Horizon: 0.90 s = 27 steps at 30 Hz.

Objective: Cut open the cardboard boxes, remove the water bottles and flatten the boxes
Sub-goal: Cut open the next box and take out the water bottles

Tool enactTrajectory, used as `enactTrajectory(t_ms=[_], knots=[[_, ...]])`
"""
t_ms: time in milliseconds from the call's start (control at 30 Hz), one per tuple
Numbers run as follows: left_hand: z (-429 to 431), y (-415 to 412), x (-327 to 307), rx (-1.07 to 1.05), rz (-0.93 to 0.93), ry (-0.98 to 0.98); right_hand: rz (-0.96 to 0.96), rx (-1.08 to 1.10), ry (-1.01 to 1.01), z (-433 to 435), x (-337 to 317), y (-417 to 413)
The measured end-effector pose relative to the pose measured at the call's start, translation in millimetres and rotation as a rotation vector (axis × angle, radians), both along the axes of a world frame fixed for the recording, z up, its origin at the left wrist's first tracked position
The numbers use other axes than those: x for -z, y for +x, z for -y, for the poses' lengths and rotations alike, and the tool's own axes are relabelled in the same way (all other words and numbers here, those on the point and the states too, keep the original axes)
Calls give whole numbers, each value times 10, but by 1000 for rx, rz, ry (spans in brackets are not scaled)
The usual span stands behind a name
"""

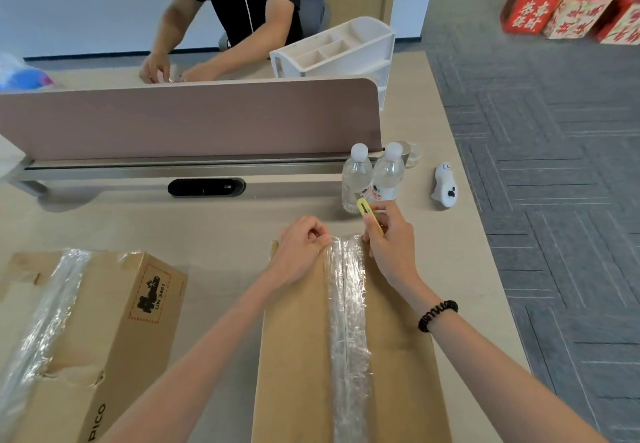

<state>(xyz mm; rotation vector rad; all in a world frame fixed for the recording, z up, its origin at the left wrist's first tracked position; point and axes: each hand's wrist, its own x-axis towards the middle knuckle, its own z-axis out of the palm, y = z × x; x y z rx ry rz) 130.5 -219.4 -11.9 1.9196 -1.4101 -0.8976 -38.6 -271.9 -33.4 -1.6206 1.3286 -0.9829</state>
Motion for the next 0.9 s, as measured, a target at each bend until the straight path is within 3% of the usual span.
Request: enactTrajectory(t_ms=[200, 433, 900], knots=[[-3, 45, 100, 61, 48, 6, 45, -6, 183, -170, -167, -79], [-1, 153, 66, 133, -32, 3, -340, -98, 125, -581, -298, -92], [-30, 203, 7, 102, -145, 44, -435, -85, 162, -680, -359, 142]])
